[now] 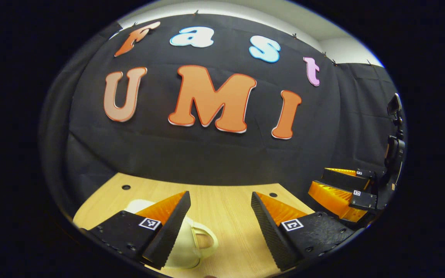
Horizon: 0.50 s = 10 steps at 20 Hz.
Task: First open the suitcase, pack the skin care products into it, and then close the suitcase.
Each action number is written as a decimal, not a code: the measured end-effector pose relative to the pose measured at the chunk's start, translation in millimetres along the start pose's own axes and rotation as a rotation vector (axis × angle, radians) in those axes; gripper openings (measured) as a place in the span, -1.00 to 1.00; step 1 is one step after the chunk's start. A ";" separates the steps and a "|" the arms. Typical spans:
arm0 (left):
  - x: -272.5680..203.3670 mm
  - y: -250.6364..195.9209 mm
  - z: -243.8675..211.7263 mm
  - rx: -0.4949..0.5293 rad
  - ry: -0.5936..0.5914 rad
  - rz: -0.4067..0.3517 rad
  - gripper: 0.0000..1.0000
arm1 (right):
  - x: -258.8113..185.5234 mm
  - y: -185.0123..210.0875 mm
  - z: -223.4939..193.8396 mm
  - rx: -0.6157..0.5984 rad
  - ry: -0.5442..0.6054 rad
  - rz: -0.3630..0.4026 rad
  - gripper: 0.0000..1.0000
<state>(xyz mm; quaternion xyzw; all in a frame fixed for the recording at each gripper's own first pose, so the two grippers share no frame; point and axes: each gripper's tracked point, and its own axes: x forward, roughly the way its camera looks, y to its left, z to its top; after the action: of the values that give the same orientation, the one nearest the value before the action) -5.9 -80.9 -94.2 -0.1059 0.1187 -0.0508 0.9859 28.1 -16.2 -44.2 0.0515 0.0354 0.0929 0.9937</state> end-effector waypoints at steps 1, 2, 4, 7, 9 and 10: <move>-5.1 5.5 13.1 0.020 -0.066 0.049 0.94 | 0.5 2.6 9.4 0.006 -0.036 0.000 0.78; -8.1 7.0 21.0 0.038 -0.111 0.081 0.94 | 0.4 2.8 16.2 0.007 -0.068 -0.008 0.78; -16.2 11.0 23.8 0.066 -0.154 0.129 0.94 | -1.7 4.3 24.1 0.001 -0.103 -0.020 0.78; -21.6 3.3 24.9 0.071 -0.167 0.136 0.94 | -3.3 15.2 24.5 -0.012 -0.117 -0.001 0.77; -20.7 -1.0 24.5 0.094 -0.165 0.138 0.94 | -3.3 21.9 22.1 -0.022 -0.114 0.008 0.78; -17.5 -1.6 24.6 0.102 -0.164 0.137 0.89 | -3.6 24.4 20.8 -0.027 -0.111 0.011 0.78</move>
<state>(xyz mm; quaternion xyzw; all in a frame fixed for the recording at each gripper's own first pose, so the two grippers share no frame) -16.9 -75.4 -66.6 -0.0512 0.0420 0.0194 0.9976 21.8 5.0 -20.8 0.0434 -0.0215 0.0956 0.9942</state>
